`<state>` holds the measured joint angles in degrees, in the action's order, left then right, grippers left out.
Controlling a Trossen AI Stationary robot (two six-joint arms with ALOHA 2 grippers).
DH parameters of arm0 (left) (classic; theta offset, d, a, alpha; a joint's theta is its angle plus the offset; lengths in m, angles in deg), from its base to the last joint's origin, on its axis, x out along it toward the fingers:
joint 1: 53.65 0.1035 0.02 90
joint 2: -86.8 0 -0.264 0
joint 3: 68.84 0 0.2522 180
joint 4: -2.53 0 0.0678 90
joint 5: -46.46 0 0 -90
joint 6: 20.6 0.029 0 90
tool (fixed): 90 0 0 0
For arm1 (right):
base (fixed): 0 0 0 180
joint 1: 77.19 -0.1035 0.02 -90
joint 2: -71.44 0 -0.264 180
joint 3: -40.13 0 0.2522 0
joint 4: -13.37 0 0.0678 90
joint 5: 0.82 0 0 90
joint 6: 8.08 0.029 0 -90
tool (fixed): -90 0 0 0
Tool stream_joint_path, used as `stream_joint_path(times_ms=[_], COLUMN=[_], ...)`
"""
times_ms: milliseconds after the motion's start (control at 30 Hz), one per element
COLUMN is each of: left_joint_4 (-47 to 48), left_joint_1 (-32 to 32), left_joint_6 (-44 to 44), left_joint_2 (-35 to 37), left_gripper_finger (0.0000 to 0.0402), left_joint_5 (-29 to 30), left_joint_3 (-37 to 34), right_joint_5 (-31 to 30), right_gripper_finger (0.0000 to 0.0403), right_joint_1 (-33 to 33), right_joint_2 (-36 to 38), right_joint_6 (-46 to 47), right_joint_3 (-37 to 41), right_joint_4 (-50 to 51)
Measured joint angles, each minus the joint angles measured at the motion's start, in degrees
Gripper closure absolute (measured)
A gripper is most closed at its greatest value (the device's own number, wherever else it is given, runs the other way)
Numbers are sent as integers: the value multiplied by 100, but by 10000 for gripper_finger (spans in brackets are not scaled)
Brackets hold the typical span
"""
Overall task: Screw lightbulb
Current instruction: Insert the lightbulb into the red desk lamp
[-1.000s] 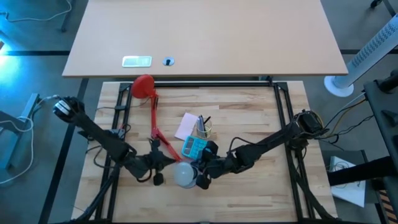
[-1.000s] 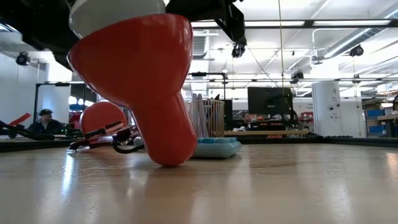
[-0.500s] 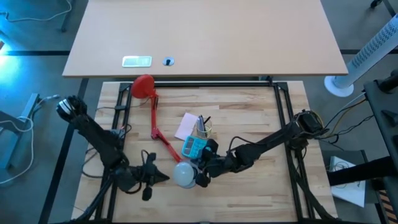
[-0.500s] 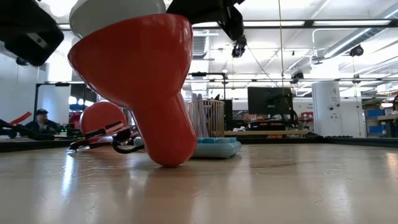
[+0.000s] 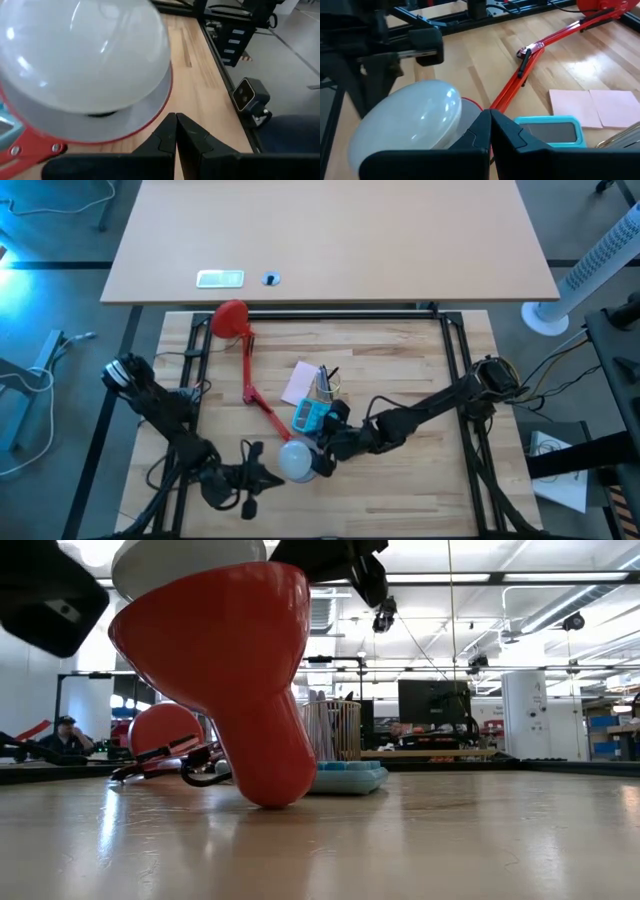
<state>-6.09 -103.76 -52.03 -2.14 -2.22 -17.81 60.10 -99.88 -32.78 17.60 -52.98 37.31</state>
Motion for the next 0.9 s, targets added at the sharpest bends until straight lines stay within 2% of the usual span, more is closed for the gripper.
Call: stream_joint_path(times_ms=[167, 400, 900], left_joint_4=[-14, -178, -211], left_joint_1=[62, 71, 76], left_joint_6=[63, -345, -346], left_joint_2=[9, 92, 94], left_gripper_finger=[401, 401, 401], left_joint_5=[0, -24, 27], left_joint_3=[42, -183, -155], right_joint_5=[47, 64, 70], right_gripper_finger=[403, 403, 403], right_joint_1=[23, 9, -20], right_joint_2=[0, 0, 2], right_joint_6=[-27, 6, 21], right_joint_3=[0, 0, 0], right_joint_4=[-2, -2, -4])
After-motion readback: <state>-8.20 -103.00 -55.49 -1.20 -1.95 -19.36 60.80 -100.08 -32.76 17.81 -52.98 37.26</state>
